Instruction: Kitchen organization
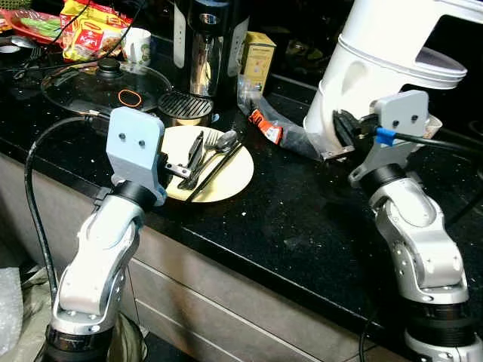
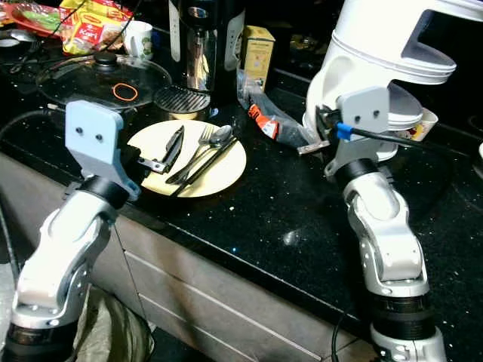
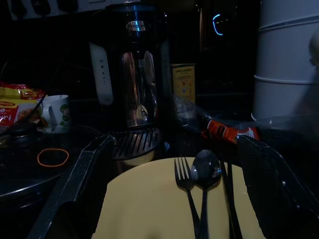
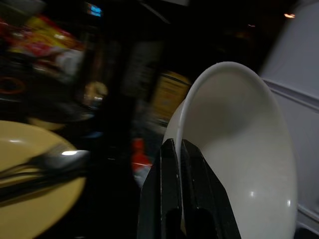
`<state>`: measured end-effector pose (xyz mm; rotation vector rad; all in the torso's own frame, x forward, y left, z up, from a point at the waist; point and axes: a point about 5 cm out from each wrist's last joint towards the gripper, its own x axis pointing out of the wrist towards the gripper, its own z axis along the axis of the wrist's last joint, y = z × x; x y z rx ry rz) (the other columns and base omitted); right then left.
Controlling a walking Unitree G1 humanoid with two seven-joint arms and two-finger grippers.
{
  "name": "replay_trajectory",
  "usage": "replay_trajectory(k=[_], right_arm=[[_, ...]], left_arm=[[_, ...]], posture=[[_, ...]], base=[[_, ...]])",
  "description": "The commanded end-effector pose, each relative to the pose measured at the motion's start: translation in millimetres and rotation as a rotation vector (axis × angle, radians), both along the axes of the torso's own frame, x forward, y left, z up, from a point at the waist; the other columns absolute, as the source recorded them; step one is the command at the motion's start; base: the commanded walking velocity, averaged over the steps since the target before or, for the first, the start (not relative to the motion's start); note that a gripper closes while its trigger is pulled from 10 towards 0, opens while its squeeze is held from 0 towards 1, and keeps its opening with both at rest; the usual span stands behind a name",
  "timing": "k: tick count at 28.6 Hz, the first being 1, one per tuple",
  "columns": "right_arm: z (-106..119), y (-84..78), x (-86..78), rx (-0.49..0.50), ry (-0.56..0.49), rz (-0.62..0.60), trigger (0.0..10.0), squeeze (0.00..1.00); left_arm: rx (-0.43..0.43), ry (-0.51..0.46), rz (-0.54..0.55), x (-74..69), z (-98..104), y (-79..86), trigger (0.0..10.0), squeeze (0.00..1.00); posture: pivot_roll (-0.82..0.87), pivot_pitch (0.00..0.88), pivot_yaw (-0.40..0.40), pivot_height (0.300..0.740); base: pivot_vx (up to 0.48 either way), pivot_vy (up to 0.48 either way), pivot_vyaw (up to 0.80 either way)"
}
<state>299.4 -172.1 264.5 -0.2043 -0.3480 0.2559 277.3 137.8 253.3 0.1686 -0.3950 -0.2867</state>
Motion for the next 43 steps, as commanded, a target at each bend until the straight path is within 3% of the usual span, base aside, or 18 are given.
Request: replay_trajectory(k=[1,3,9,18,23,33,37,39,43], right_arm=[[3.3,-1.0,-4.5,-0.004,-0.018,0.023,10.0,0.00],[-0.7,-0.1,-9.9,-0.008,0.005,0.079,10.0,0.00],[-6.3,-10.7,-12.0,-0.029,0.038,0.050,10.0,0.00],[-5.6,-17.3,-16.2,-0.042,0.050,0.063,10.0,0.00],[-5.9,-20.7,-17.2,-0.054,0.055,0.050,10.0,0.00],[-7.9,-23.8,-17.5,-0.071,0.080,0.044,10.0,0.00],[-8.1,-21.7,-17.3,-0.069,0.086,0.054,10.0,0.00],[-7.7,-18.5,-18.0,-0.065,0.086,0.070,10.0,0.00],[-8.2,-16.5,-18.3,-0.064,0.088,0.077,10.0,0.00]], left_arm=[[0.004,0.008,-0.019,2.1,-2.1,-2.9,10.0,0.00],[0.007,0.011,-0.022,3.6,-3.0,-3.5,10.0,0.00],[0.007,0.020,-0.034,8.6,-5.4,-5.2,10.0,0.00],[0.017,0.074,-0.037,18.3,-12.5,-11.1,10.0,0.00],[0.056,0.188,0.027,26.8,-29.3,-6.7,10.0,0.00],[0.012,0.332,0.110,34.9,-33.5,2.2,10.0,0.00],[-0.005,0.394,0.091,36.6,-37.5,0.8,10.0,0.00],[-0.061,0.491,0.008,36.2,-42.7,-8.1,10.0,0.00],[-0.071,0.516,-0.022,35.6,-42.7,-13.0,10.0,0.00]], posture=[[0.12,0.014,-0.157,0.740],[0.12,0.005,-0.154,0.740],[0.12,0.002,-0.156,0.740],[0.10,0.007,-0.157,0.740],[0.10,0.010,-0.156,0.740],[0.10,0.012,-0.158,0.740],[0.10,0.012,-0.160,0.740],[0.10,0.012,-0.160,0.740],[0.09,0.011,-0.159,0.740]], base=[[0.000,0.000,0.00],[0.000,0.000,0.00],[0.000,0.000,0.00],[0.000,0.000,-0.70],[0.000,0.000,0.00],[0.000,0.000,0.00],[0.000,0.000,0.00],[0.000,0.000,0.00],[0.000,0.000,0.00]])
